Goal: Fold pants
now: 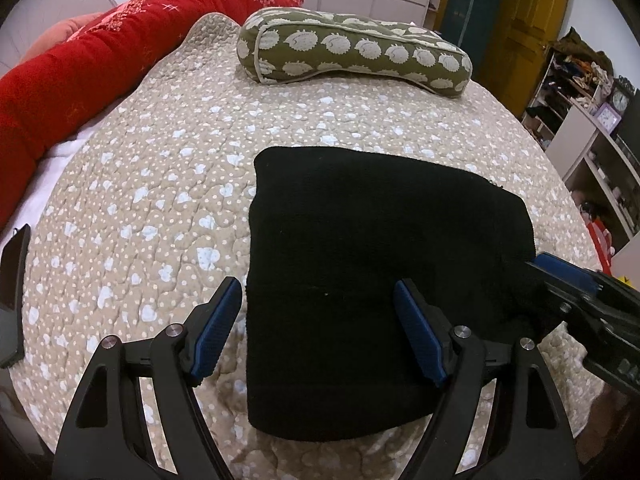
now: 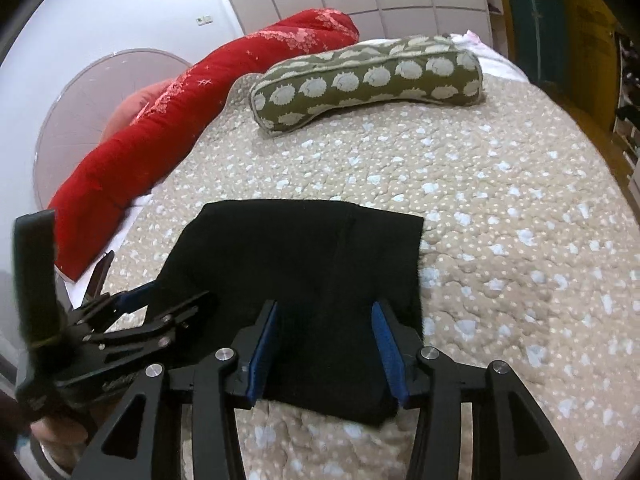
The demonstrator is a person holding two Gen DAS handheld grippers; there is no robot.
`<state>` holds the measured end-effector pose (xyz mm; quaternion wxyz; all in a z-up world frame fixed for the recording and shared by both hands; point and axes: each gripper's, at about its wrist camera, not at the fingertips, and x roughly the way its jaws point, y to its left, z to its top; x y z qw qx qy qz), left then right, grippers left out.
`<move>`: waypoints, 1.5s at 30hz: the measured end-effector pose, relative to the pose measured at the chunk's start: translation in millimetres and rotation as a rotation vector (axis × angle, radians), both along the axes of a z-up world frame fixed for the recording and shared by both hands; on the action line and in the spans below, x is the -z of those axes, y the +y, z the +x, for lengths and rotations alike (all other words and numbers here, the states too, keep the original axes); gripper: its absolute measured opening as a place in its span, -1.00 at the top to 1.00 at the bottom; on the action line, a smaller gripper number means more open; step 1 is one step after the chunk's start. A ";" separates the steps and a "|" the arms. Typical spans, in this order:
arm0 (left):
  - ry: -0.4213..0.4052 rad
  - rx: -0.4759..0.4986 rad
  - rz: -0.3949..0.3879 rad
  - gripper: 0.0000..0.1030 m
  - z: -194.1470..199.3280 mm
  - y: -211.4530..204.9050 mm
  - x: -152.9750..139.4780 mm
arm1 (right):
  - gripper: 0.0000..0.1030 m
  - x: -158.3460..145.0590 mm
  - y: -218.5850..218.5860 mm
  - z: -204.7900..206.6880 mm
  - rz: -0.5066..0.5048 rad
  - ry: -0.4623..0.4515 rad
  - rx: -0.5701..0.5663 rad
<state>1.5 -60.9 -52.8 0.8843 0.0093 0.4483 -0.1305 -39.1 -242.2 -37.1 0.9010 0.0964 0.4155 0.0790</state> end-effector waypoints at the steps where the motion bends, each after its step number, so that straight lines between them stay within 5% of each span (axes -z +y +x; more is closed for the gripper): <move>1: -0.002 0.000 0.000 -0.54 -0.5 0.1 0.1 | 0.11 -1.5 0.8 -3.8 -0.015 -0.005 0.001; 10: 0.002 -0.003 -0.006 -0.55 -1.6 1.4 1.4 | 0.09 25.0 8.3 -24.0 -0.117 0.038 -0.013; 20: 0.042 -0.007 -0.092 -0.55 1.7 17.8 -6.1 | 0.06 5.8 -27.7 -19.9 0.049 -0.029 0.056; 28: 0.117 0.014 -0.242 -0.55 13.6 32.3 -4.7 | -0.10 27.9 -45.7 7.4 0.187 0.017 0.055; 39: 0.166 0.020 -0.295 -0.73 27.5 26.1 17.1 | -0.33 48.1 -34.9 27.6 0.277 0.029 -0.007; 45: 0.141 0.055 -0.251 -0.70 27.3 11.1 14.7 | 0.04 45.0 -36.4 22.4 0.287 -0.024 0.019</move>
